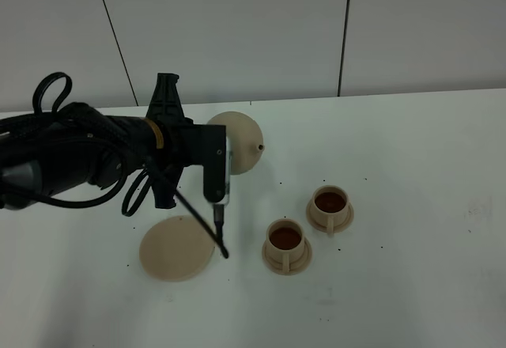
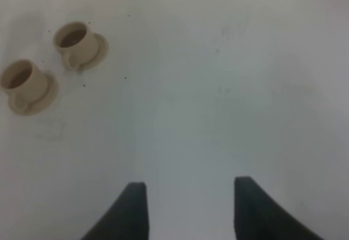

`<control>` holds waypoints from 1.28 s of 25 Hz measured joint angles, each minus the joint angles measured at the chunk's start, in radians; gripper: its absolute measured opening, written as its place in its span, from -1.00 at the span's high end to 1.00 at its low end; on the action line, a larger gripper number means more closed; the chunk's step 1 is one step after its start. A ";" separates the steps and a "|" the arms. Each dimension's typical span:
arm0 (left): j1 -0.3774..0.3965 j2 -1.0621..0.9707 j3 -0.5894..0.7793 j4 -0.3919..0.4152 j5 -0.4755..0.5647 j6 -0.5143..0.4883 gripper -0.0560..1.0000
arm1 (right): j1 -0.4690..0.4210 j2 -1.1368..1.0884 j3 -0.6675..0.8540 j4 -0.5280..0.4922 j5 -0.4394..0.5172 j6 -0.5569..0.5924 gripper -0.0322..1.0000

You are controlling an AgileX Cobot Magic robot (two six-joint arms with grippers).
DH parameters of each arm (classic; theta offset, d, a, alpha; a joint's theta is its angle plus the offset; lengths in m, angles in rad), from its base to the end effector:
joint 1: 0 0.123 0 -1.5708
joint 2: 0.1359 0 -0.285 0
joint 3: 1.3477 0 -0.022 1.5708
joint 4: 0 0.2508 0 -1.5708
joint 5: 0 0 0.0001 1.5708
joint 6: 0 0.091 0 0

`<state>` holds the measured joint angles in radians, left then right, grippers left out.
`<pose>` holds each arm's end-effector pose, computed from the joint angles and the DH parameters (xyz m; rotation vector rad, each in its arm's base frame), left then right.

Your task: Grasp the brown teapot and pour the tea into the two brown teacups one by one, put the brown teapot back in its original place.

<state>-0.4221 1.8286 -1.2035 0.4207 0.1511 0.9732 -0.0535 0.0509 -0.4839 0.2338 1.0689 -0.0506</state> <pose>0.3734 -0.1615 0.2197 1.7985 1.4535 0.5790 0.0041 0.0183 0.2740 0.0005 2.1031 0.2214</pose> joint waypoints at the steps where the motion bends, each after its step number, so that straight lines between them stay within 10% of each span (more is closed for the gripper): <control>1: -0.006 0.000 -0.019 -0.024 0.041 -0.017 0.56 | 0.000 0.000 0.000 0.000 0.000 0.000 0.24; 13: -0.039 0.000 -0.189 -0.203 0.490 0.034 0.56 | 0.000 0.000 0.000 0.000 0.000 0.000 0.24; 32: -0.063 0.059 -0.209 -0.263 0.704 0.066 0.56 | 0.000 0.000 0.000 0.000 0.000 0.000 0.24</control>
<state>-0.4846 1.8878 -1.4123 0.1579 0.8548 1.0396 -0.0535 0.0509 -0.4839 0.2338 1.0689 -0.0506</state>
